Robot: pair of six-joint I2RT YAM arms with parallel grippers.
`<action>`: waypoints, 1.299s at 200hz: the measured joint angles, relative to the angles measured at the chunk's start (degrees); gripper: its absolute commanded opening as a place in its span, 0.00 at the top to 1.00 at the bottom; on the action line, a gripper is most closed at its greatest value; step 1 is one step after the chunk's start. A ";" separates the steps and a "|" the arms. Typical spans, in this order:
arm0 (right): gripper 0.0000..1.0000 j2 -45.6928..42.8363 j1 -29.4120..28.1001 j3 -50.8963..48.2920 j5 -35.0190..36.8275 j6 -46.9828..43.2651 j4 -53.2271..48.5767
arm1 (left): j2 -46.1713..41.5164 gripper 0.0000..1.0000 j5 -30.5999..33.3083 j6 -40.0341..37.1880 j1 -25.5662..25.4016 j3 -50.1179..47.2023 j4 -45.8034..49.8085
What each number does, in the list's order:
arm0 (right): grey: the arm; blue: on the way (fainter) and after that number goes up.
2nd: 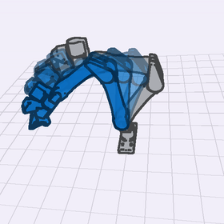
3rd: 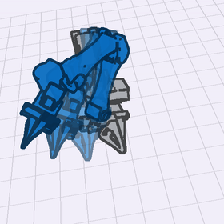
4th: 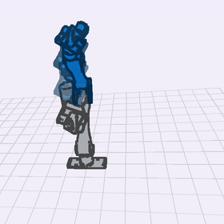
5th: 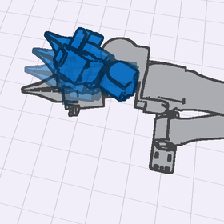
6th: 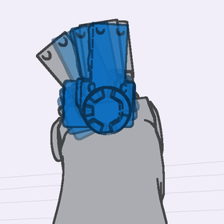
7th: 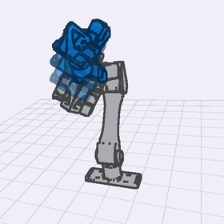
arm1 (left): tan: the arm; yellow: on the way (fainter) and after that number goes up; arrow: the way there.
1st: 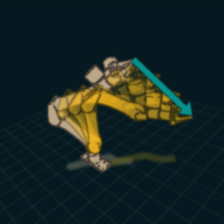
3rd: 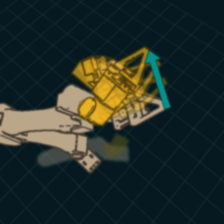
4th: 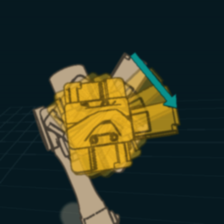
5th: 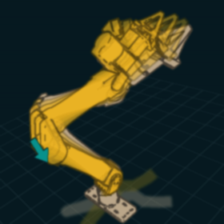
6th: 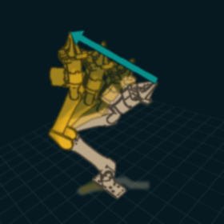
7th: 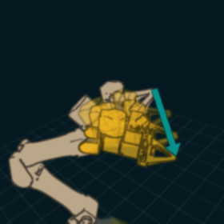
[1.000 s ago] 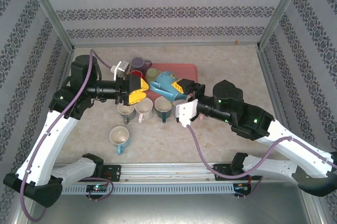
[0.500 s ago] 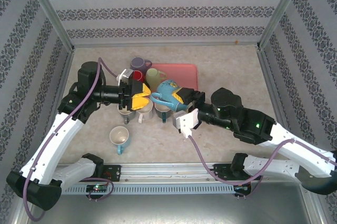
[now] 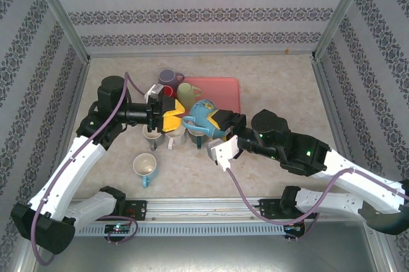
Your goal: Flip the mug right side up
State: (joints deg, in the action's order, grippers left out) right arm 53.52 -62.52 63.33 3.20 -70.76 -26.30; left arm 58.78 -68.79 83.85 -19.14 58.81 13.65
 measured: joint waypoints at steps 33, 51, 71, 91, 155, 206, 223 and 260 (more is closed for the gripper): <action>0.69 0.72 0.00 -0.07 0.00 -0.20 0.02 | 1.33 0.52 0.42 0.50 -0.39 -0.63 -1.05; 0.69 0.90 0.00 -0.09 0.00 -0.22 0.11 | 2.47 0.53 0.70 0.68 -1.25 -0.63 -2.21; 0.69 1.18 0.00 -0.09 0.07 -0.39 0.44 | 3.74 0.57 1.36 0.70 -2.43 -0.63 -2.97; 0.69 1.29 0.02 -0.09 0.81 -0.42 0.35 | 4.50 0.59 2.01 0.87 -3.17 -0.63 -3.43; 0.65 1.18 0.07 -0.22 4.55 -1.36 -0.09 | 6.43 0.92 3.93 2.62 -5.14 -0.61 -6.19; 0.04 1.18 0.15 -0.26 5.14 -1.01 0.48 | 6.43 0.97 4.07 2.60 -5.25 -0.61 -6.58; 0.02 1.11 0.17 -0.26 5.05 0.04 1.46 | 6.43 0.98 4.39 1.57 -5.25 -0.46 -6.10; 0.02 0.59 0.55 -0.26 5.18 3.17 2.03 | 6.19 1.00 7.13 -4.11 -4.90 3.37 -0.74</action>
State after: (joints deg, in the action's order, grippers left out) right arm 54.11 -61.98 63.07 8.38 -67.59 -24.27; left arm 64.97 -61.67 79.75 -24.03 62.17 12.91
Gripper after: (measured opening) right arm 0.977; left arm 0.176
